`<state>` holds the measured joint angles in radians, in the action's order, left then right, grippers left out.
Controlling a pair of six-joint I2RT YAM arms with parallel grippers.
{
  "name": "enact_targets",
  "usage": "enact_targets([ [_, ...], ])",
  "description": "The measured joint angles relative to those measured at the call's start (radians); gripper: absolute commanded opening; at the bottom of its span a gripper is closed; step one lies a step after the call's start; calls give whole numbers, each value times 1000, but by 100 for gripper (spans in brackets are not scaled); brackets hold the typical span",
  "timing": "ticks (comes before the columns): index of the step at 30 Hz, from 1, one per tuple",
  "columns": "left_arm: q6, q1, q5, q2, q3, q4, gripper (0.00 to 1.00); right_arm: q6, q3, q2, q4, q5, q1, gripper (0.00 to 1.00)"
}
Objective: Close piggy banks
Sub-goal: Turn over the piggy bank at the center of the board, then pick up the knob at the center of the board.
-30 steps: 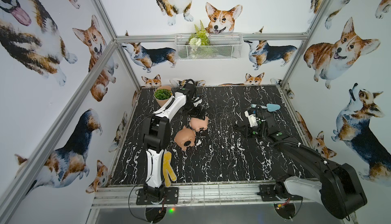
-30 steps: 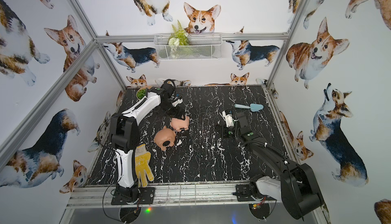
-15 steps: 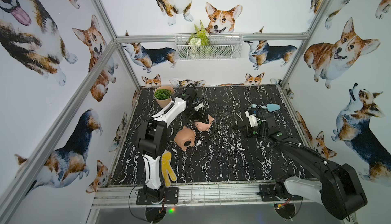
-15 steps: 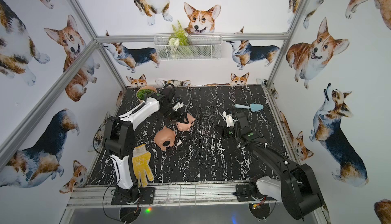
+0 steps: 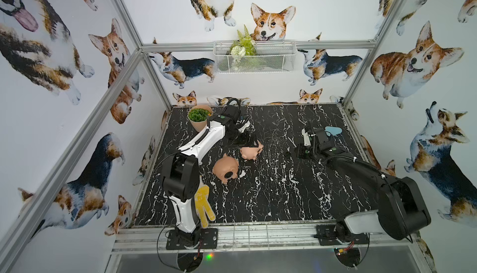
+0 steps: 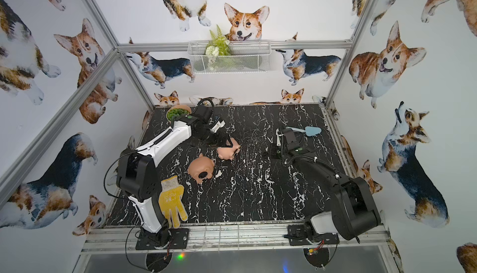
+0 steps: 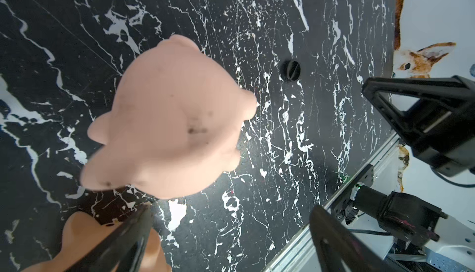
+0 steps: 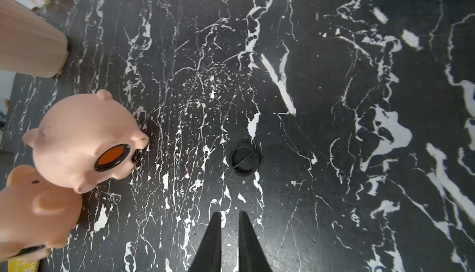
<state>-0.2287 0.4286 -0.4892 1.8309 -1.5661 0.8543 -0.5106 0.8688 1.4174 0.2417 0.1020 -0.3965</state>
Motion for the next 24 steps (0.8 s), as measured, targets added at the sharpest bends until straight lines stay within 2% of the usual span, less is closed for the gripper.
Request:
enact_targets([
  [13, 1, -18, 52, -100, 49, -5, 97, -203, 333, 335, 243, -122, -69, 13],
  [18, 2, -31, 100, -121, 79, -2, 98, -249, 408, 425, 305, -158, -80, 11],
  [24, 7, -47, 105, -126, 100, -5, 98, -285, 458, 494, 339, -188, -79, 9],
])
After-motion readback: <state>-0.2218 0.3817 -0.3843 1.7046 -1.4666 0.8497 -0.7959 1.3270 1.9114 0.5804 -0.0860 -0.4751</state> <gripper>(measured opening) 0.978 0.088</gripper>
